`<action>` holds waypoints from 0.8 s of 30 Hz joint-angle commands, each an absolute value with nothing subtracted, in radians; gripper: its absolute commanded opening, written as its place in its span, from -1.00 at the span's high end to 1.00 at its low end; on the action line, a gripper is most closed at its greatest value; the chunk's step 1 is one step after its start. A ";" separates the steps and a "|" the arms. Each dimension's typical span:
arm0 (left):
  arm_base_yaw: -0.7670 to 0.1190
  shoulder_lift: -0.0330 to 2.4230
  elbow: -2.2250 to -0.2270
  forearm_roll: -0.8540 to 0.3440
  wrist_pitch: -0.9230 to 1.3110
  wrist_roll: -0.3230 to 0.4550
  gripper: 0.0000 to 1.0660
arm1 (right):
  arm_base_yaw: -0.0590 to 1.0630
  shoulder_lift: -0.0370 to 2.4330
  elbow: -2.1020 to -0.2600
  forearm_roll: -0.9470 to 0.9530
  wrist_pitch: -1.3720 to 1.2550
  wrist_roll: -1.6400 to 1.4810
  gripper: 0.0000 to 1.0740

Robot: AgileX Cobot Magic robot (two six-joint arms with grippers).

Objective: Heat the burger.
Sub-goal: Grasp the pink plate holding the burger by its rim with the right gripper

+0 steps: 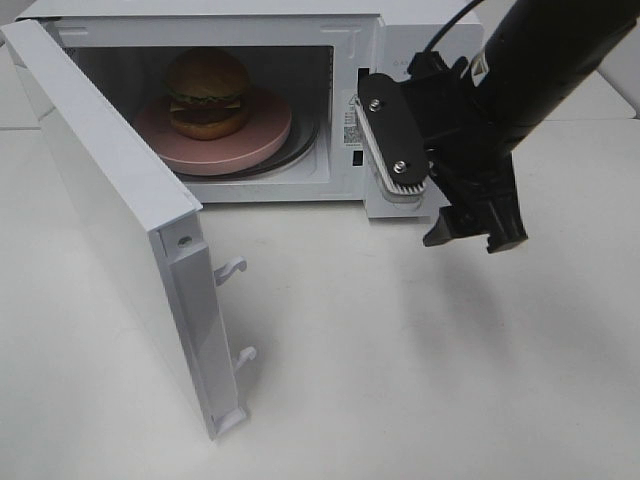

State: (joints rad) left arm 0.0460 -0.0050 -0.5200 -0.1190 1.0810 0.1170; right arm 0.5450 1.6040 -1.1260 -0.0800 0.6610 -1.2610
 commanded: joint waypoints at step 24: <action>0.045 -0.022 -0.516 -0.121 1.072 0.118 -0.83 | 0.635 1.783 -1.288 -0.165 0.356 -1.229 -0.52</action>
